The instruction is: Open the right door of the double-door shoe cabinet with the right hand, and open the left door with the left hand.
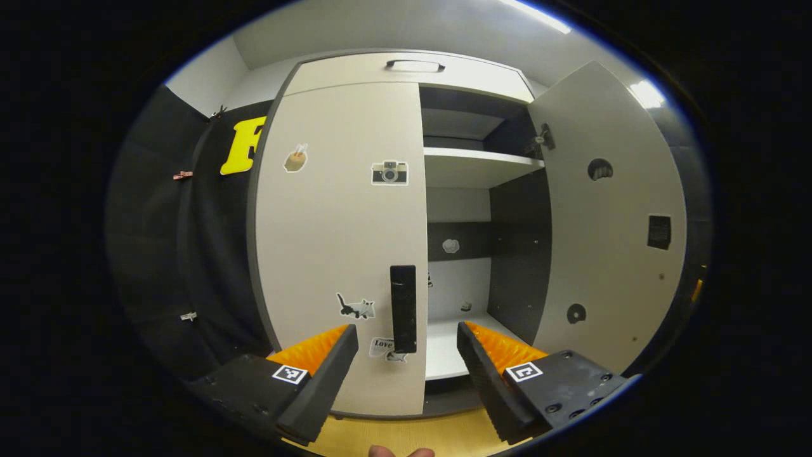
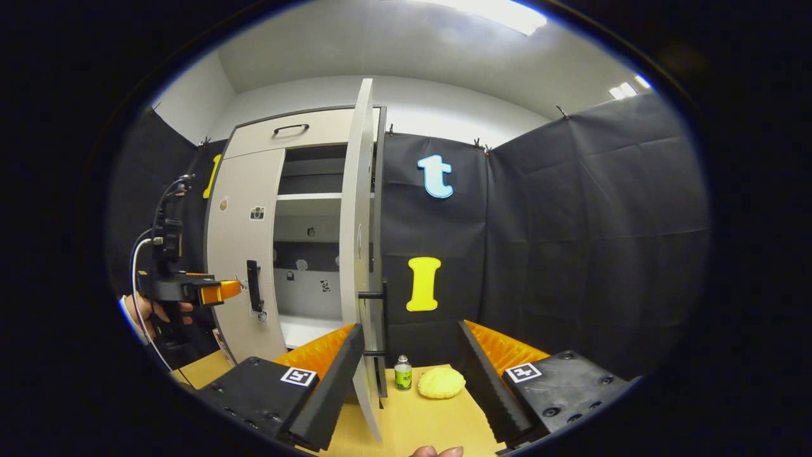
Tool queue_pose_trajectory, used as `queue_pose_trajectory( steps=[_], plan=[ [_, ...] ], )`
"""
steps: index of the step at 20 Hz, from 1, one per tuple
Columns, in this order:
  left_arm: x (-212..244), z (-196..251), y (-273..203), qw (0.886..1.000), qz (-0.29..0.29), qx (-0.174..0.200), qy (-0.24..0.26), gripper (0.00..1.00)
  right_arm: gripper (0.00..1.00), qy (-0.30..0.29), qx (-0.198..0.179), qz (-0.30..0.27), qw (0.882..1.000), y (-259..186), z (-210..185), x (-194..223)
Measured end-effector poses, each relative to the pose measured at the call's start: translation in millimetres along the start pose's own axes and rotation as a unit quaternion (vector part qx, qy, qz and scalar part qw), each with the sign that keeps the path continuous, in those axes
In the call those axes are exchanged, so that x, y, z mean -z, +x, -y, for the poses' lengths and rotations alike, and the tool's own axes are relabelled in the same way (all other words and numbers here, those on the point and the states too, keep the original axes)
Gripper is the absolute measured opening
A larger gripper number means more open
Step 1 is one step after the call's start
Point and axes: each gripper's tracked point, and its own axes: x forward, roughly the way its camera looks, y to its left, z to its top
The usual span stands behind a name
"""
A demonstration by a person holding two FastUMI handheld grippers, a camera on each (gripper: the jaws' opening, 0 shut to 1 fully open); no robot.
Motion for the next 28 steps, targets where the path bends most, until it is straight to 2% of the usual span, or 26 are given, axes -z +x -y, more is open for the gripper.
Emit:
queue_pose_trajectory(
  steps=[1, 8, 13, 16, 19, 25, 28],
  plan=[
    [1.9, -1.1, 10.7, 1.000, -0.003, -0.006, 0.002, 0.98, 0.92, 0.001, -0.001, -0.001, 1.000, 1.1, 3.4, 0.3],
    [6.9, -2.9, 70.9, 0.999, 0.005, -0.029, 0.028, 0.77, 0.92, 0.020, 0.011, -0.016, 1.000, 20.9, 38.2, 8.6],
    [21.9, -12.6, 97.9, 0.997, -0.011, -0.066, 0.033, 0.63, 0.93, 0.027, 0.007, -0.013, 1.000, 27.7, 45.3, 2.9],
    [23.4, -12.1, 105.5, 0.998, -0.011, -0.066, 0.019, 0.40, 0.93, 0.014, 0.005, -0.009, 1.000, 28.7, 48.1, 1.3],
    [25.6, -11.5, 104.2, 0.998, -0.007, -0.070, -0.001, 0.36, 0.93, 0.015, 0.002, -0.015, 1.000, 28.6, 47.2, 2.9],
    [31.5, -11.0, 106.6, 0.999, -0.014, -0.050, -0.006, 0.35, 0.93, 0.021, -0.014, -0.017, 1.000, 26.7, 34.3, -4.3],
    [29.9, -11.3, 105.3, 0.999, -0.021, -0.046, -0.003, 0.27, 0.93, 0.024, -0.026, -0.014, 0.999, 20.8, 22.9, -14.0]
  ],
)
